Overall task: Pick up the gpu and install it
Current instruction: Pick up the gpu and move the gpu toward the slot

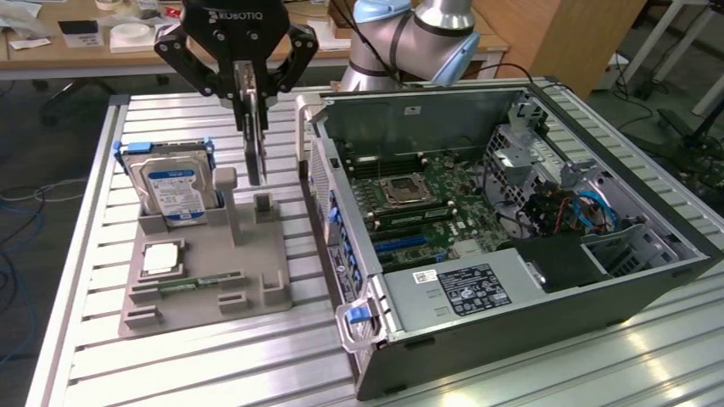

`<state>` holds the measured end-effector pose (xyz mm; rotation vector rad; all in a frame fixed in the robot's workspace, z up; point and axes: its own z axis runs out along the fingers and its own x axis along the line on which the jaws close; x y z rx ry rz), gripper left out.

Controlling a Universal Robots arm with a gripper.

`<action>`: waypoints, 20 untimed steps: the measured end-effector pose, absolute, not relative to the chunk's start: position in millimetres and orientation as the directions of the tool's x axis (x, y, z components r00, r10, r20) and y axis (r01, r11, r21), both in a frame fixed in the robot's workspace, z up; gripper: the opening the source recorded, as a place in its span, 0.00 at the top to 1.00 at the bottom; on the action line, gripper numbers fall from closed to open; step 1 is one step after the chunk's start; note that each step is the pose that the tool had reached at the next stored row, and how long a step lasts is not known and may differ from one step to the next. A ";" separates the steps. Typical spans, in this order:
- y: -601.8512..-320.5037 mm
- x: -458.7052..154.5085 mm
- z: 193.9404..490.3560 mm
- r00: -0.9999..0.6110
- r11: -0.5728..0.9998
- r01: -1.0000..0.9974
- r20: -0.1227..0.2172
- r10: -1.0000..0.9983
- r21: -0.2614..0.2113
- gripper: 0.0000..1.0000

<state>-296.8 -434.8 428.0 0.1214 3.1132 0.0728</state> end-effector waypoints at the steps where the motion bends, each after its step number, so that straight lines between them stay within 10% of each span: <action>1: -434.8 -296.8 428.7 -0.997 0.996 0.077 -0.023 0.078 0.048 0.73; 20: -434.8 -294.0 431.7 -0.997 0.996 0.077 -0.023 0.078 0.048 0.73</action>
